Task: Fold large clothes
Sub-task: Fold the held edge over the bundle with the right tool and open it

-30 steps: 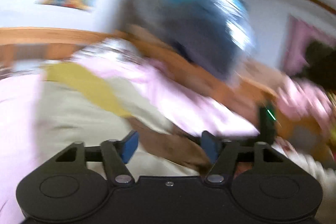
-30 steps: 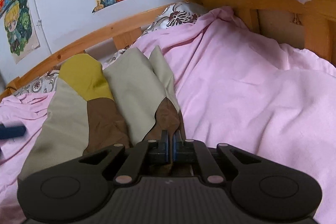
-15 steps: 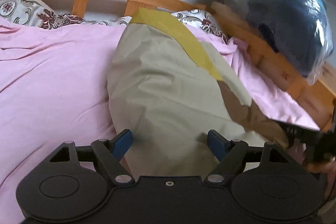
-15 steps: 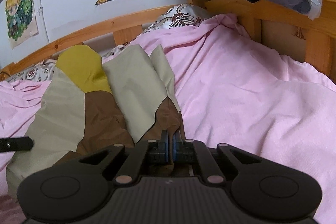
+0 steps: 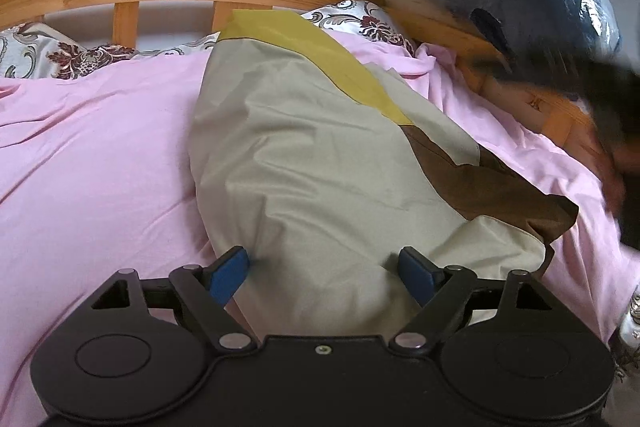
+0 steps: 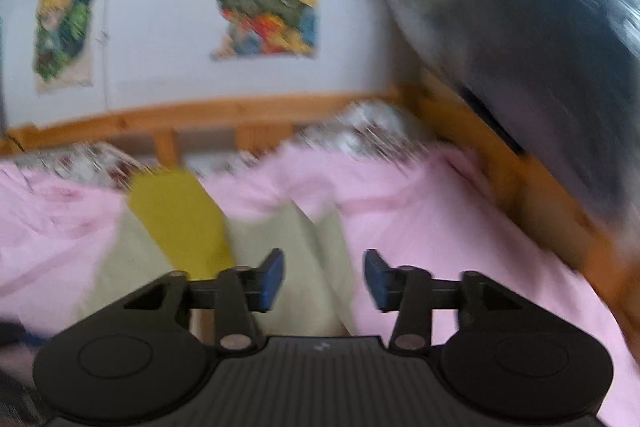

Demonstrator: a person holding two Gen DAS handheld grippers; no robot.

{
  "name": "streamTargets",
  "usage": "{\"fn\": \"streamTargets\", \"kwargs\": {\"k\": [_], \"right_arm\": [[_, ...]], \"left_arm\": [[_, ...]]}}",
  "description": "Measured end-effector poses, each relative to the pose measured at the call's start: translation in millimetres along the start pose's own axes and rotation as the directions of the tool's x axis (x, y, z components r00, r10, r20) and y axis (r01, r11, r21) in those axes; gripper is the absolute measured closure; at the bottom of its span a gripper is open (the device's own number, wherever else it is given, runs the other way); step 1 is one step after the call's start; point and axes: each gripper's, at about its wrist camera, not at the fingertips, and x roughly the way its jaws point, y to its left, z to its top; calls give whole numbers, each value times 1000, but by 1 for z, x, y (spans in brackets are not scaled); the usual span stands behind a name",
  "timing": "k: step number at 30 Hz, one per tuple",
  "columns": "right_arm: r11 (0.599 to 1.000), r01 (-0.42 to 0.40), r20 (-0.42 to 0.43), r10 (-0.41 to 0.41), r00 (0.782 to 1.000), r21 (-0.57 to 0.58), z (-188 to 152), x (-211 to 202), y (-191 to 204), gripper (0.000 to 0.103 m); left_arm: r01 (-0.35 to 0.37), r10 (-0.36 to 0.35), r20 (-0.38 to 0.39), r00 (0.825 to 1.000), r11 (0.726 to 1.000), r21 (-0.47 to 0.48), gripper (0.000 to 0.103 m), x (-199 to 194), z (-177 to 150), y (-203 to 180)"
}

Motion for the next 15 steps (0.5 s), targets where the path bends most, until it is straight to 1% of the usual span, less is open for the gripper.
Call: {"fn": "streamTargets", "kwargs": {"k": [1,2,3,5,7,8,11,13,15], "right_arm": [[998,-58,-2,58,998,-13,15,11,9,25],[994,-106,-6,105,994,-29,26,22,18,22],[986,-155,-11,154,988,-54,36,38,30,22],[975,-204,-32,202,979,-90,45,67,52,22],[967,-234,-34,232,972,-105,47,89,69,23],[961,-243,-28,241,970,-135,46,98,80,25],[936,-212,25,228,973,-279,36,110,110,26],[902,-200,57,239,969,-383,25,111,127,26],[854,-192,63,253,965,-484,13,114,142,26]], "left_arm": [[1,-1,1,1000,1000,2,19,0,0,0],[2,-2,2,1000,1000,3,19,0,0,0],[2,-2,3,1000,1000,3,19,1,0,0],[0,0,6,1000,1000,5,19,1,-1,-1],[1,-1,8,1000,1000,6,19,1,-2,-1],[2,-2,7,1000,1000,7,19,1,-2,0],[10,-10,1,1000,1000,10,19,1,-1,1],[10,-10,0,1000,1000,11,19,1,-1,1],[12,-12,0,1000,1000,14,19,1,-1,0]]}}
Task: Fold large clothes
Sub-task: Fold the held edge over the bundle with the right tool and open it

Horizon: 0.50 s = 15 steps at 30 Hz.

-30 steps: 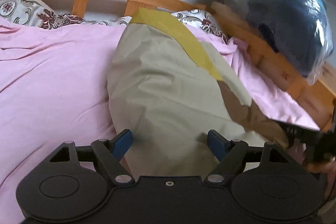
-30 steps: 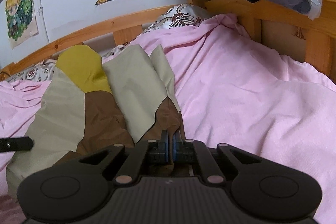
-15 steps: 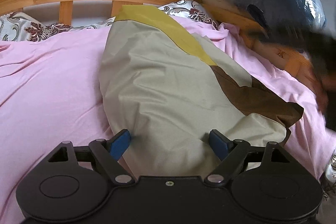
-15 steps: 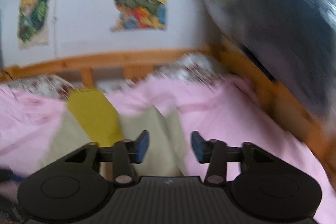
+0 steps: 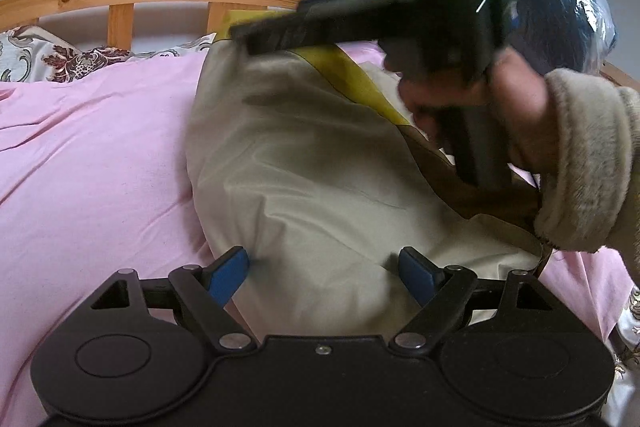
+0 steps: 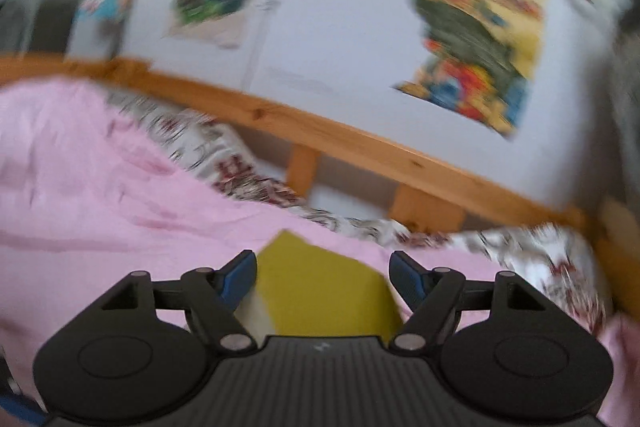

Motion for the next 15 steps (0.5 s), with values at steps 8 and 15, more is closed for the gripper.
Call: {"fn": "streamTargets", "kwargs": {"k": [8,15], "right_arm": [[992,109,-57,-113,992,-67,-55,27,11,23],[976,48,-146,-17,989,213,-90,48,-33,4]], "left_arm": [[19,-19,4,1000,999,47,19,2,-1,-2],[18,-19,15,1000,997,81,18,6,0,-8]]}}
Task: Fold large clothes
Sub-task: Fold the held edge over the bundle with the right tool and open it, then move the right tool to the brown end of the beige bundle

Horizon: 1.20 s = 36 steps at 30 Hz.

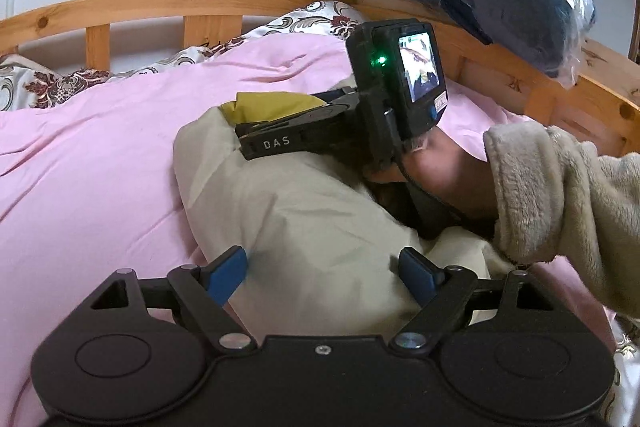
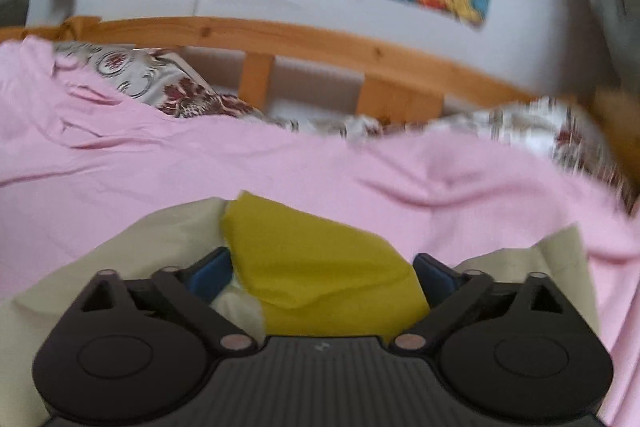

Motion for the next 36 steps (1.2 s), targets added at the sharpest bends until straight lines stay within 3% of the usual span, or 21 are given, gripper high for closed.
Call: {"fn": "streamTargets", "kwargs": {"k": [6,11,16,20,25,36], "right_arm": [[994,-46,-9,48,999,103,19,-29,-27,7],[996,84,-57,-83,995,13,26,-92,-35,7],[985,169,-136,-174,975,-47,-12,-136,-23,7],[958,250,-148,-271,951,-142,-51,-134,0,6],[949,316,-93,-314,945,2,-77,-142,-6,2],[957,286,-102,-280,955,50,-80,-139,-15,1]], "left_arm": [[4,-4,1,1000,999,-32,15,-3,-2,2],[1,-1,-10,1000,999,-36,14,-3,0,2],[-7,6,-16,1000,999,-33,14,-2,2,0],[-18,18,-29,999,1000,-11,13,0,4,-4],[-14,14,-32,999,1000,-10,11,-3,4,-5],[-18,16,-50,999,999,-30,8,-2,5,-3]]}}
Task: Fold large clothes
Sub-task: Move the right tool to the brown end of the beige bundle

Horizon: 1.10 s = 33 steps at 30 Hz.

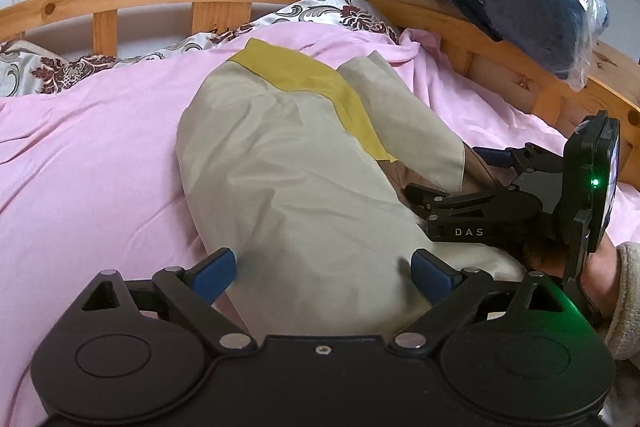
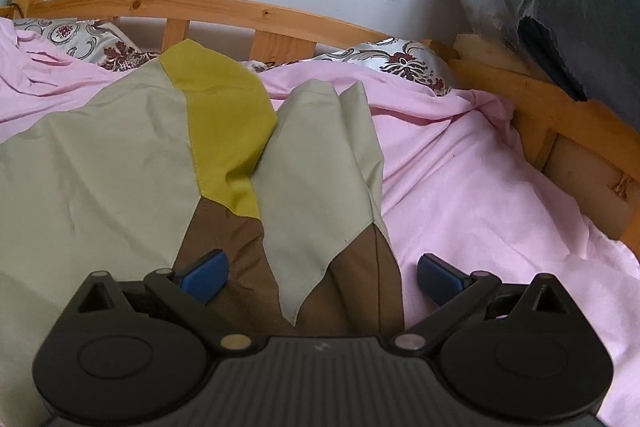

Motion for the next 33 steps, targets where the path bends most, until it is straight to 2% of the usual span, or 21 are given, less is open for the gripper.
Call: {"fn": "streamTargets", "kwargs": {"k": [6,8,11,13,16,19,21,24,28,33], "right_arm": [[1000,-3,-1,3,1000,9,0,1,-1,0],[1000,-7,-1,7,1000,14,0,1,-2,0],[1000,-14,-2,14,1000,22,-1,1,-3,0],[1000,-13,0,13,1000,22,-1,1,-3,0],[1000,-13,0,13,1000,23,-1,1,-3,0],[1000,-13,0,13,1000,23,-1,1,-3,0],[1000,-13,0,13,1000,22,-1,1,-3,0],[1000,-12,-1,13,1000,22,-1,1,-3,0],[1000,-11,-1,11,1000,21,-1,1,-3,0],[1000,-13,0,13,1000,22,-1,1,-3,0]], "left_arm": [[-1,1,-4,1000,1000,-21,7,1,2,1],[14,-13,28,1000,999,-46,7,-4,2,4],[56,-35,121,992,984,-167,6,-14,4,18],[33,1,134,991,968,-248,6,-15,6,28],[-40,78,98,992,939,-341,6,-8,8,42],[-93,113,28,993,914,-395,6,3,5,52],[-75,91,19,996,908,-412,6,6,3,55],[-77,81,-6,997,921,-383,6,10,4,51],[-72,58,-45,997,900,-430,1,20,-1,60],[-49,38,-35,999,895,-444,1,21,-2,62]]}}
